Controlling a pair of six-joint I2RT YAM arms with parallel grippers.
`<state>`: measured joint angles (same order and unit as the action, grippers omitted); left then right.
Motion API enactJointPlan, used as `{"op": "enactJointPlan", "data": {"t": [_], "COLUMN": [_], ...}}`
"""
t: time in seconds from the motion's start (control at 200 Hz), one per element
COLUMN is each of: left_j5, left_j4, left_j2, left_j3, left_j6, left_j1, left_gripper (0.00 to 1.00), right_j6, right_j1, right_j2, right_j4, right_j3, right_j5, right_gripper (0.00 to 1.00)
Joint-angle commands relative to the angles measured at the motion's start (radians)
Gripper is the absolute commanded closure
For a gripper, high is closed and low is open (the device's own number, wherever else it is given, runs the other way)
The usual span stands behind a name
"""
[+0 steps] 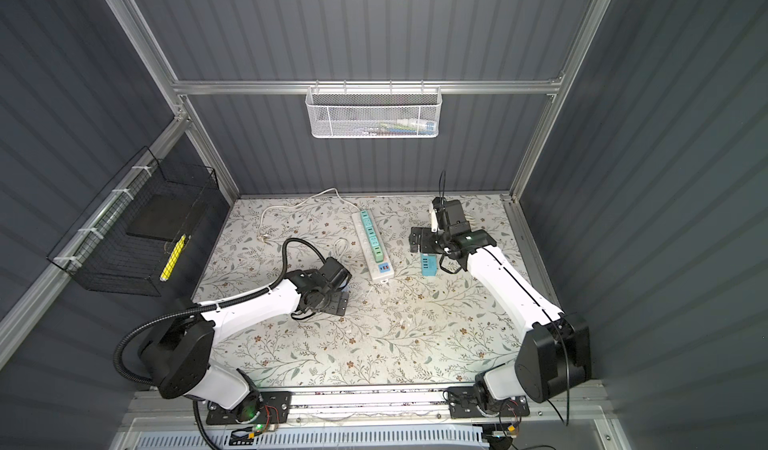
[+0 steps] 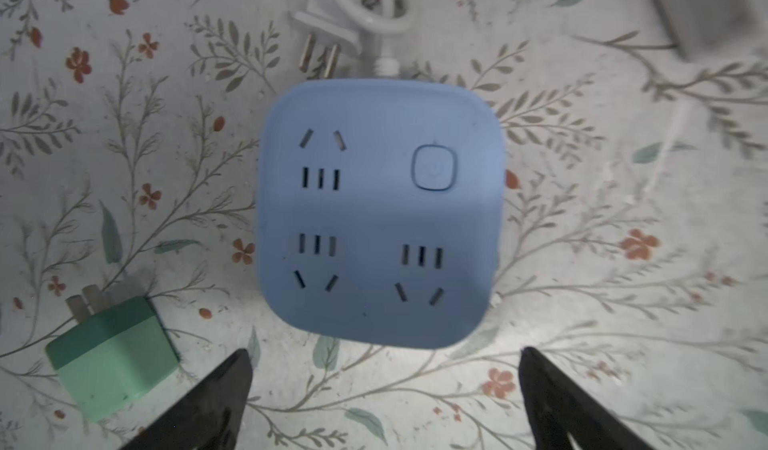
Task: Insert the plug
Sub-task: 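Lower the left gripper beside the blue cube onto a light-green adapter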
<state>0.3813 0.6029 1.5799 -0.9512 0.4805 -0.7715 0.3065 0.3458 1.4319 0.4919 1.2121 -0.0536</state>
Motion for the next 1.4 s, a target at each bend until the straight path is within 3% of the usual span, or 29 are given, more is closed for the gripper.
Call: {"op": "enactJointPlan", "data": {"t": [0.0,0.15,0.295,0.47,0.595,0.7,0.826,0.916,1.056,1.396], "left_j5": [0.093,0.146,0.207,0.129,0.116,0.125,0.183,0.118,-0.003,-0.103], "left_j4": [-0.03,-0.054,-0.041,-0.103,-0.079,0.004,0.137,0.16,0.143,0.126], "left_j2": [0.054,0.092,0.099,0.065,0.021,-0.032,-0.083,-0.118,-0.188,-0.189], "left_j3": [-0.01,-0.014,0.01,0.0,-0.051,-0.08,-0.086,-0.034,0.063,0.154], "left_j6": [0.008,0.005,0.027,-0.06,-0.109,-0.022,0.211,0.303,0.337,0.344], "left_j1": [0.001,0.004,0.06,0.194,0.199,0.235,0.27,0.341,0.463,0.505], "left_gripper": [0.0,0.0,0.0,0.0,0.0,0.0,0.0,0.0,0.05,0.2], "right_j6": [-0.001,-0.007,-0.012,-0.006,-0.006,-0.009,-0.01,-0.008,-0.007,0.0], "right_j1": [0.005,0.005,0.005,0.005,0.005,0.005,0.005,0.005,0.006,0.006], "right_j2": [0.003,-0.009,-0.023,-0.034,-0.043,-0.052,-0.067,-0.074,-0.083,-0.108], "right_j4": [0.001,0.01,0.014,0.007,0.005,0.005,-0.008,-0.015,-0.028,-0.054], "right_j3": [0.03,0.032,0.012,-0.005,-0.009,-0.01,-0.023,-0.033,-0.047,-0.096], "right_j5": [-0.011,0.003,0.002,-0.008,-0.016,-0.018,-0.03,-0.035,-0.054,-0.051], "right_gripper": [0.01,0.01,0.01,0.01,0.01,0.01,0.01,0.01,0.01,0.01]}}
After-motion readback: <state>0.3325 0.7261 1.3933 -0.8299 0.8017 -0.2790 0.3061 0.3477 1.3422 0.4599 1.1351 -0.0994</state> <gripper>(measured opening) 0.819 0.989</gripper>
